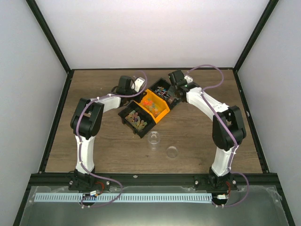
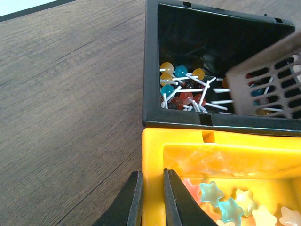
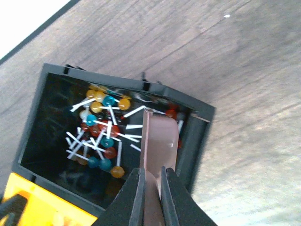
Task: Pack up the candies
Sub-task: Scoop the fake candies from the storage box.
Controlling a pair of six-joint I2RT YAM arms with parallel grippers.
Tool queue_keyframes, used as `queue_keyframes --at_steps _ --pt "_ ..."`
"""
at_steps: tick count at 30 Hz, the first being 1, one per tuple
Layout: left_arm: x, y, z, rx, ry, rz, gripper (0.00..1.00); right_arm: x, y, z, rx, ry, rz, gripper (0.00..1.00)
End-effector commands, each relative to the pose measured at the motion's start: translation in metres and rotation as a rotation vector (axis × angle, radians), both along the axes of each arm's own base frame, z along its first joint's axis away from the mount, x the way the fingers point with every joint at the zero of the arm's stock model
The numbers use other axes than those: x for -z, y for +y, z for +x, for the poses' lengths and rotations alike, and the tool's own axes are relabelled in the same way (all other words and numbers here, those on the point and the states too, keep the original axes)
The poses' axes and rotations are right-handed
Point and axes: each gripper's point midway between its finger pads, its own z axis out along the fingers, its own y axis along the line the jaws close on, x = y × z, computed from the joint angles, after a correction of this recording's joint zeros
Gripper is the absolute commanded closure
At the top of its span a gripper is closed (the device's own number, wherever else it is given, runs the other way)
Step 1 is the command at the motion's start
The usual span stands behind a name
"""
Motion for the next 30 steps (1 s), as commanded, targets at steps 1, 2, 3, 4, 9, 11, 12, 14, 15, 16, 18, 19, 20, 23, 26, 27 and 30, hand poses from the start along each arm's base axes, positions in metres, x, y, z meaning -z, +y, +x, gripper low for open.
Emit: queue_keyframes --at_steps 1,2,3,4,9,11,12,14,15,16,18,19,20,23,26,27,30 --pt "0.027 0.005 -0.004 -0.026 0.046 0.041 0.96 -0.018 -0.026 -0.026 -0.001 0.059 -0.119 0.99" --pt "0.026 0.005 -0.004 -0.026 0.044 0.041 0.96 -0.020 -0.028 -0.028 -0.003 0.062 -0.132 0.99" --pt "0.026 0.005 -0.004 -0.027 0.042 0.040 0.96 -0.018 -0.031 -0.031 -0.001 0.083 -0.148 0.99" --pt "0.025 0.005 -0.003 -0.030 0.040 0.039 0.96 -0.013 -0.033 -0.033 0.002 0.100 -0.159 0.99" --pt "0.026 0.003 -0.006 -0.028 0.047 0.024 0.96 0.021 -0.035 -0.041 0.009 0.178 -0.175 0.99" --pt "0.028 0.004 -0.007 -0.024 0.048 0.031 0.96 0.032 -0.035 -0.040 0.010 0.195 -0.187 0.99" --pt "0.028 0.004 -0.007 -0.021 0.047 0.035 0.96 0.039 -0.035 -0.039 0.006 0.201 -0.196 0.99" --pt "0.027 0.001 -0.010 0.001 0.044 0.030 0.96 0.055 -0.035 -0.037 -0.002 0.233 -0.207 0.99" --pt "0.027 -0.001 -0.011 0.012 0.048 0.021 0.96 0.062 -0.035 -0.035 -0.002 0.247 -0.213 0.99" --pt "0.028 -0.001 -0.011 0.015 0.054 0.014 0.96 0.071 -0.036 -0.034 -0.003 0.263 -0.222 0.99" --pt "0.028 -0.006 -0.014 0.036 0.064 0.002 0.96 0.087 -0.036 -0.033 -0.007 0.285 -0.226 0.99" --pt "0.030 -0.007 -0.015 0.044 0.071 0.002 0.96 0.094 -0.034 -0.032 -0.017 0.285 -0.214 0.99" --pt "0.032 -0.008 -0.017 0.062 0.082 0.004 0.96 0.099 -0.032 -0.031 -0.026 0.281 -0.195 0.99" --pt "0.037 -0.010 -0.020 0.087 0.102 0.013 0.96 0.112 -0.019 -0.029 -0.109 0.231 -0.086 0.99" --pt "0.037 -0.011 -0.021 0.098 0.105 0.010 0.96 0.115 -0.008 -0.028 -0.177 0.162 0.024 0.99" --pt "0.037 -0.012 -0.021 0.100 0.105 0.009 0.96 0.114 -0.004 -0.025 -0.197 0.136 0.052 0.99" --pt "0.039 -0.011 -0.021 0.095 0.111 0.011 0.96 0.123 0.003 -0.030 -0.242 0.133 0.098 0.99"
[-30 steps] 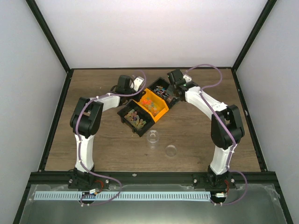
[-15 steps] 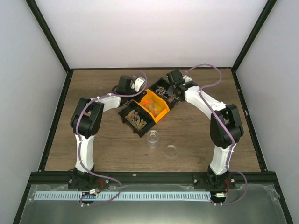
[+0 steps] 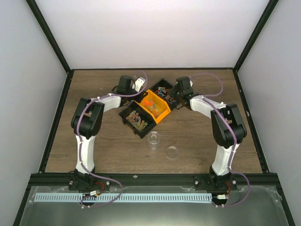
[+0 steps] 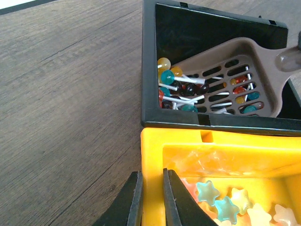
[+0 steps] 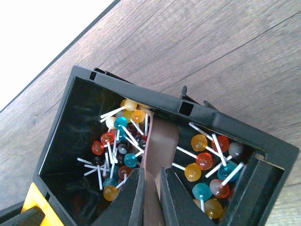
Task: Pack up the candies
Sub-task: Scoop the fake candies from the storage box.
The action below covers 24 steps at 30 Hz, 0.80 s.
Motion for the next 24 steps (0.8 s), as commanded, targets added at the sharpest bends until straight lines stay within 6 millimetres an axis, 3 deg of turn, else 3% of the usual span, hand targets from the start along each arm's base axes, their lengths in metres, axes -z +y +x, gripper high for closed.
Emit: queue_keyframes --at_steps 1,4,8,12,16,24 --pt "0.038 -0.004 -0.016 0.054 0.089 0.037 0.96 0.088 -0.005 -0.053 -0.140 0.242 -0.068 0.99" --pt "0.040 -0.002 -0.016 0.045 0.084 0.048 0.96 0.088 -0.021 -0.064 -0.048 0.307 -0.094 0.99" --pt "0.040 -0.004 -0.018 0.059 0.086 0.047 0.96 0.083 -0.006 -0.057 -0.072 0.248 0.004 0.99" --pt "0.044 -0.006 -0.019 0.063 0.094 0.051 0.96 0.107 0.014 -0.045 -0.118 0.267 0.068 0.99" --pt "0.042 -0.007 -0.020 0.062 0.091 0.057 0.96 0.121 0.018 -0.046 -0.129 0.256 0.097 0.99" --pt "0.039 -0.004 -0.018 0.046 0.082 0.070 0.96 0.089 0.018 -0.063 -0.181 0.154 0.159 0.99"
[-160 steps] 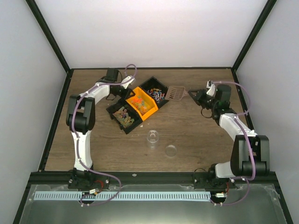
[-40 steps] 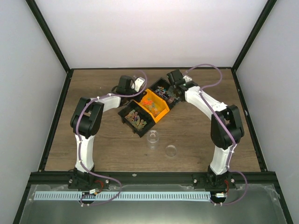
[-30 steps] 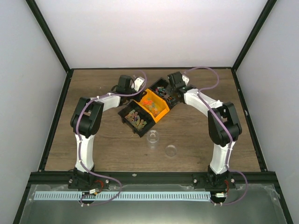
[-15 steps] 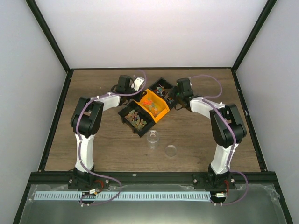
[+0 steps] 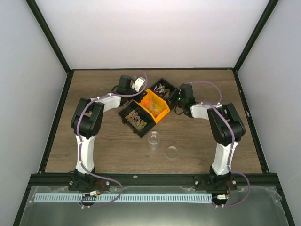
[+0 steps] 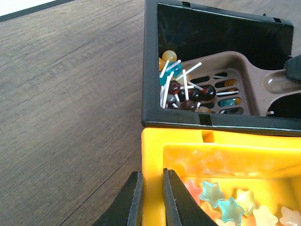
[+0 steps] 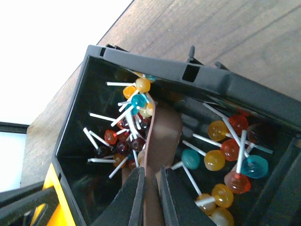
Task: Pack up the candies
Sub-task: Scoop the fake candies from the storage box.
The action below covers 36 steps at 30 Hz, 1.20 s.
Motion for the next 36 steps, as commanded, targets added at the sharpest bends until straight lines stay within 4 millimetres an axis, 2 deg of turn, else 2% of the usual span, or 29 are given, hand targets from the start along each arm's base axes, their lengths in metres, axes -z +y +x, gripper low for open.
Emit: queue_keyframes --at_steps 1,4,8,10,22,26,36 --pt "0.039 -0.010 -0.024 0.068 0.095 0.052 0.96 0.063 -0.002 -0.070 -0.124 0.213 -0.065 0.99" --pt "0.040 -0.011 -0.025 0.070 0.100 0.047 0.96 0.063 0.008 -0.077 -0.193 0.140 0.025 0.99" --pt "0.041 -0.013 -0.027 0.073 0.103 0.053 0.96 0.084 0.023 -0.072 -0.245 0.183 0.119 0.99" --pt "0.039 -0.012 -0.027 0.071 0.099 0.055 0.96 0.085 0.027 -0.071 -0.257 0.173 0.146 0.99" --pt "0.036 -0.008 -0.023 0.036 0.089 0.061 0.96 0.032 0.031 -0.072 -0.322 0.045 0.216 0.99" --pt "0.037 -0.007 -0.022 0.028 0.091 0.065 0.96 0.021 0.032 -0.074 -0.339 0.022 0.243 0.99" --pt "0.030 -0.006 -0.017 0.007 0.072 0.065 0.96 0.011 0.029 -0.080 -0.344 0.017 0.254 0.99"
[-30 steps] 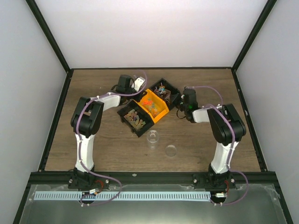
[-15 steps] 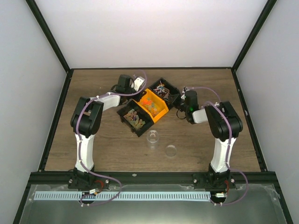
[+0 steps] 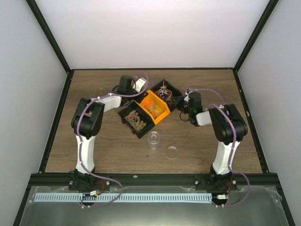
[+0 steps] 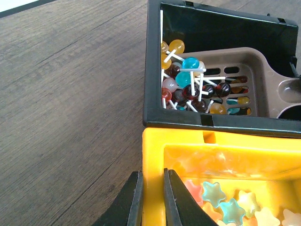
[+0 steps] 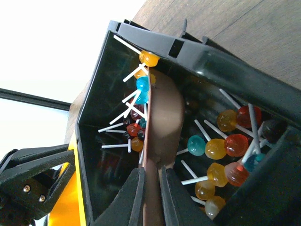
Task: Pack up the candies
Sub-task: Scoop the fake candies from the storage box.
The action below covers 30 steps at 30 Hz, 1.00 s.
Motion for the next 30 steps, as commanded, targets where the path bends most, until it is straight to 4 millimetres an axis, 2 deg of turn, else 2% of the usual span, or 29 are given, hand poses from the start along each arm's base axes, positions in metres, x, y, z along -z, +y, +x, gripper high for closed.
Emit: queue_keyframes --at_steps 1,23,30 --pt "0.030 0.000 -0.011 -0.036 0.075 0.057 0.96 0.005 0.037 -0.049 -0.225 0.100 0.054 0.99" --pt "0.031 0.000 -0.011 -0.048 0.088 0.038 0.96 -0.013 0.034 -0.068 -0.247 0.068 0.086 0.99" --pt "0.036 0.000 -0.012 -0.045 0.098 0.038 0.96 -0.023 0.026 -0.069 -0.221 0.052 0.128 0.99"
